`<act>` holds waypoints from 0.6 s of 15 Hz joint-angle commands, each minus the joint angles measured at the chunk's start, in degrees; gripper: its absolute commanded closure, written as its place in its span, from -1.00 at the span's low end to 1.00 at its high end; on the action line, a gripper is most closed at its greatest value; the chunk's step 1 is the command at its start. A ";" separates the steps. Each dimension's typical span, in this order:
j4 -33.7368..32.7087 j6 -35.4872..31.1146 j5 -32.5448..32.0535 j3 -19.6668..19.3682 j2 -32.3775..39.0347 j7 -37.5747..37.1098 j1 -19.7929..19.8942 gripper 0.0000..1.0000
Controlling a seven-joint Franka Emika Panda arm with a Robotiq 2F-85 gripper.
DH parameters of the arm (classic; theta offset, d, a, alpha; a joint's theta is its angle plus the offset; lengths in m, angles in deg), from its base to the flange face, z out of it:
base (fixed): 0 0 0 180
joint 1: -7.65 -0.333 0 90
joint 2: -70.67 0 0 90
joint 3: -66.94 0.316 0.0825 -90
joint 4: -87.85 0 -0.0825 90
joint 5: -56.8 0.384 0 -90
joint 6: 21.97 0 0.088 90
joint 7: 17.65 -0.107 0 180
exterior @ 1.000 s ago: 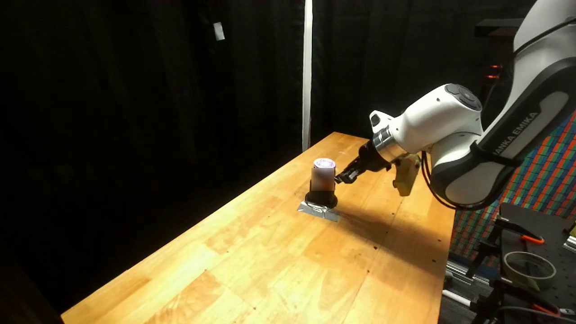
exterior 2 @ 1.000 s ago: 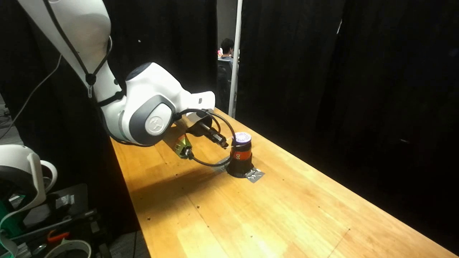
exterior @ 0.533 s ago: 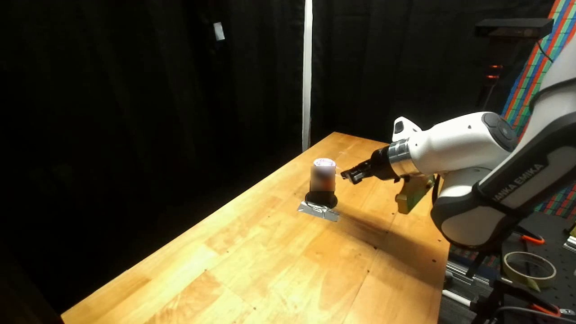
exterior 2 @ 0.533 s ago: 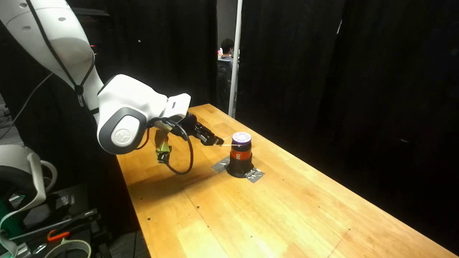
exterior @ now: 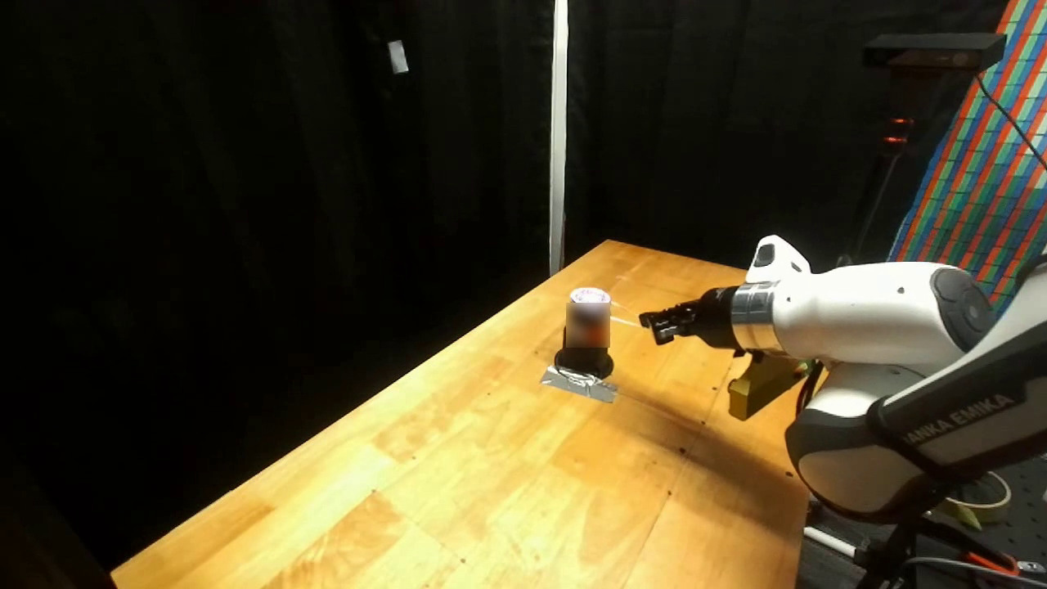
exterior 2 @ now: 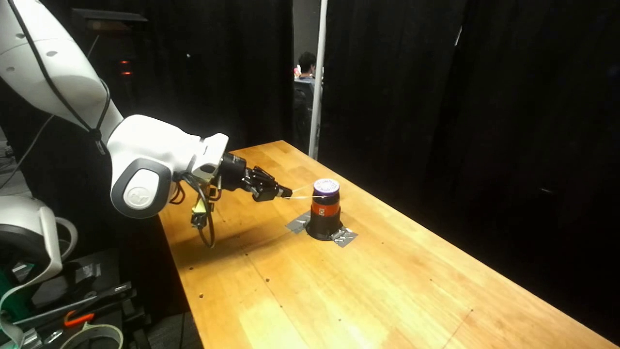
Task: Put the rubber band on the cup
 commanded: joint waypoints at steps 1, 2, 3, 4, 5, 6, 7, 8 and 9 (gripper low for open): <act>-0.74 -2.10 7.41 -1.35 3.76 1.43 -4.23 0.91; -0.74 -2.40 8.04 -1.20 3.93 1.59 -4.65 0.91; -0.65 -2.54 9.14 -1.17 4.14 1.83 -5.56 0.91; -0.62 -2.64 9.87 -1.11 4.35 1.81 -6.14 0.91; -0.68 -2.68 10.35 -1.15 4.53 1.82 -6.44 0.91; -0.70 -2.67 10.65 -1.21 4.59 1.88 -6.78 0.91; -0.59 -2.47 10.47 -1.23 4.39 1.95 -6.94 0.88; -0.07 -1.14 8.83 -1.70 2.75 2.83 -6.93 0.39; 1.00 0.87 6.25 -3.02 -0.35 4.86 -7.06 0.38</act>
